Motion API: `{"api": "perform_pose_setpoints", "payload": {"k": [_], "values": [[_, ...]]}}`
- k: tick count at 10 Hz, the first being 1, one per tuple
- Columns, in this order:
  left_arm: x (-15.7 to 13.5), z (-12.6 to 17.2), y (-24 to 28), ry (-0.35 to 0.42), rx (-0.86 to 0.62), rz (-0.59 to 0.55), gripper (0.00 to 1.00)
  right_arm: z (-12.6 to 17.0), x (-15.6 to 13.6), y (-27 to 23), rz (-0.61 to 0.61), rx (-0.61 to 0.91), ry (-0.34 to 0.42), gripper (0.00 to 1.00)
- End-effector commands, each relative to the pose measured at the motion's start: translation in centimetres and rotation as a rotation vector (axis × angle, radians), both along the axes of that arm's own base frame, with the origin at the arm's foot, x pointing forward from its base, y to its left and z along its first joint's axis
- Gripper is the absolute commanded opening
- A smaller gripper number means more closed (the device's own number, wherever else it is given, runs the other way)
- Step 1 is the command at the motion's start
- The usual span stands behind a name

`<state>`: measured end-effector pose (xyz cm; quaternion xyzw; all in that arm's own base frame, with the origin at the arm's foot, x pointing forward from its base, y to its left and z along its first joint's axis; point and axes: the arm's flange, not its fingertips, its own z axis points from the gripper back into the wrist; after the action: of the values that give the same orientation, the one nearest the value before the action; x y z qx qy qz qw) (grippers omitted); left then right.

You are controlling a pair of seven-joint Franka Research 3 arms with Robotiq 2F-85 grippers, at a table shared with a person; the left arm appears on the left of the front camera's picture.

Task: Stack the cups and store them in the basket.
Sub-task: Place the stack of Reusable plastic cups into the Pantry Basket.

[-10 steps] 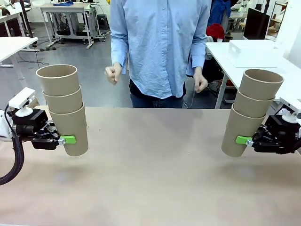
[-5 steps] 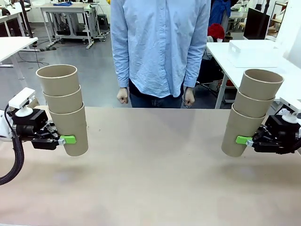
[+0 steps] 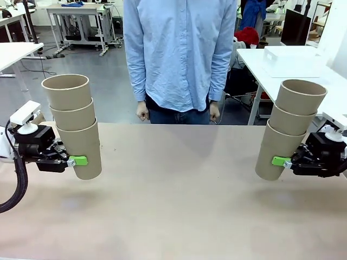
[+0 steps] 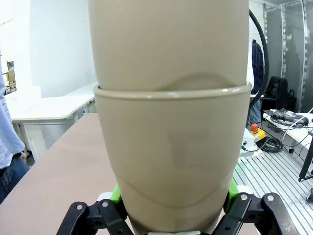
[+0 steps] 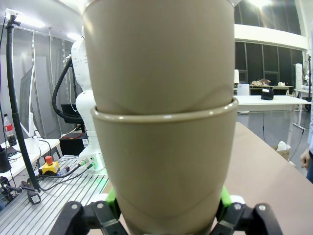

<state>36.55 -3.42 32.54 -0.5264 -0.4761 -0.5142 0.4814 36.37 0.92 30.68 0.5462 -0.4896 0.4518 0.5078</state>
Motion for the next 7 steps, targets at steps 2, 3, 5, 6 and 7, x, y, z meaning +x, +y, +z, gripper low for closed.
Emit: {"api": "perform_pose_setpoints", "payload": {"k": [2,3,5,6,7], "values": [[-0.09,0.47,0.04,-0.001,-0.008,-0.002,0.84,0.55,-0.01,-0.02,0.003,0.003,-0.003,0.85],[-0.09,0.47,0.04,-0.001,-0.008,-0.002,0.84,0.55,-0.01,-0.02,0.003,0.003,-0.003,0.85],[-0.09,0.47,0.04,-0.001,-0.008,-0.002,0.84,0.55,-0.01,-0.02,0.003,0.003,-0.003,0.85],[-0.09,0.47,0.04,-0.001,-0.008,-0.002,0.84,0.55,-0.01,-0.02,0.003,0.003,-0.003,0.85],[-0.09,0.47,0.04,-0.001,-0.008,-0.002,0.84,0.55,-0.01,-0.02,0.003,0.003,-0.003,0.85]]}}
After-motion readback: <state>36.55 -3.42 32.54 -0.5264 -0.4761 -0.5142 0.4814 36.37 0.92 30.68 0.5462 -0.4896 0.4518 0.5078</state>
